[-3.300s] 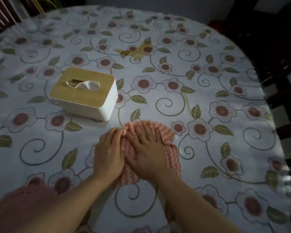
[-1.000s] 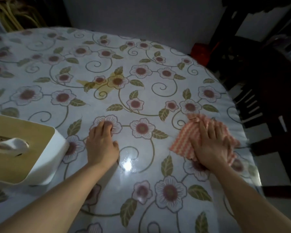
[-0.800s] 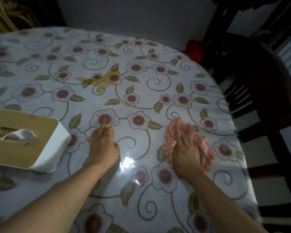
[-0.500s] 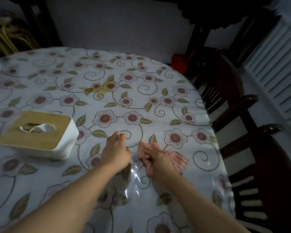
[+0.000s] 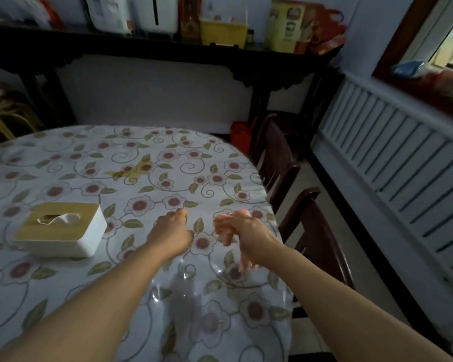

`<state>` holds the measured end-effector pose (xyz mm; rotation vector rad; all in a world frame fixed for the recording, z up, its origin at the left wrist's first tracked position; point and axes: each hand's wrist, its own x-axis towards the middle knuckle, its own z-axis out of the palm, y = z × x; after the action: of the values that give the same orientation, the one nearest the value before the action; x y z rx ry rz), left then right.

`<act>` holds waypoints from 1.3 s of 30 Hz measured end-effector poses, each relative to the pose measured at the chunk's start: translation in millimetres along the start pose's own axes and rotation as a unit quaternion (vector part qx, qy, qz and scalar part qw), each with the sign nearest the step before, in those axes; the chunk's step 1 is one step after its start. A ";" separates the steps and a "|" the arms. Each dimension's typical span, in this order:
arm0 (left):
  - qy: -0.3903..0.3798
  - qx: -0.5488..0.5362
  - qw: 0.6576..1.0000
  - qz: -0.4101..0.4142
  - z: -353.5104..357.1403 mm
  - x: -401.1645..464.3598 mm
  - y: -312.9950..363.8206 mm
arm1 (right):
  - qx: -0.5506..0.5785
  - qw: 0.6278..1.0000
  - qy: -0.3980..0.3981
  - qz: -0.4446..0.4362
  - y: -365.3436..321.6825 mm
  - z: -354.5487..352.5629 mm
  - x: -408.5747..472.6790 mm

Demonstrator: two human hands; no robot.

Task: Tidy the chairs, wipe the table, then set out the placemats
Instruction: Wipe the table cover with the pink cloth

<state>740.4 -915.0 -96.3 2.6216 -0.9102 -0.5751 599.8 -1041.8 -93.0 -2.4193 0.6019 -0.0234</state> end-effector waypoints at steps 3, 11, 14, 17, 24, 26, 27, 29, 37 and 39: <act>0.029 0.014 0.999 -0.008 -0.6 -1.9 34.8 | 0.020 1.000 -0.002 -0.018 16.1 -37.8 -7.0; 0.090 -0.004 0.993 -0.071 27.2 -3.0 163.4 | 0.010 0.994 -0.021 -0.106 104.4 -118.8 -2.6; 0.100 -0.008 0.990 -0.103 43.1 -6.1 206.2 | 0.030 0.990 -0.034 -0.135 127.7 -152.2 -5.5; 0.106 0.007 0.988 -0.114 47.0 -4.0 234.5 | 0.074 0.985 -0.047 -0.147 140.9 -181.0 -2.9; 0.097 -0.014 0.982 -0.162 35.8 43.1 257.9 | 0.062 0.978 -0.041 -0.197 172.4 -219.3 49.7; 0.100 -0.016 0.978 -0.182 35.7 66.8 260.1 | 0.026 0.976 -0.054 -0.211 178.8 -224.8 76.3; 0.104 -0.019 0.976 -0.188 35.4 80.8 260.8 | 0.024 0.975 -0.066 -0.212 180.9 -227.9 90.4; 0.106 -0.030 0.975 -0.193 34.0 114.9 261.5 | 0.008 0.972 -0.076 -0.223 183.7 -235.5 123.9; 0.118 -0.086 0.963 -0.225 8.8 258.6 272.0 | -0.024 0.961 -0.128 -0.245 198.0 -272.8 268.2; 0.130 -0.080 0.959 -0.240 -3.0 290.4 279.0 | -0.014 0.956 -0.128 -0.264 198.9 -287.3 302.5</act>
<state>805.7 -1310.6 -58.3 2.6822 -0.1347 -0.3763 741.4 -1475.7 -20.5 -2.4853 -0.1705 0.0739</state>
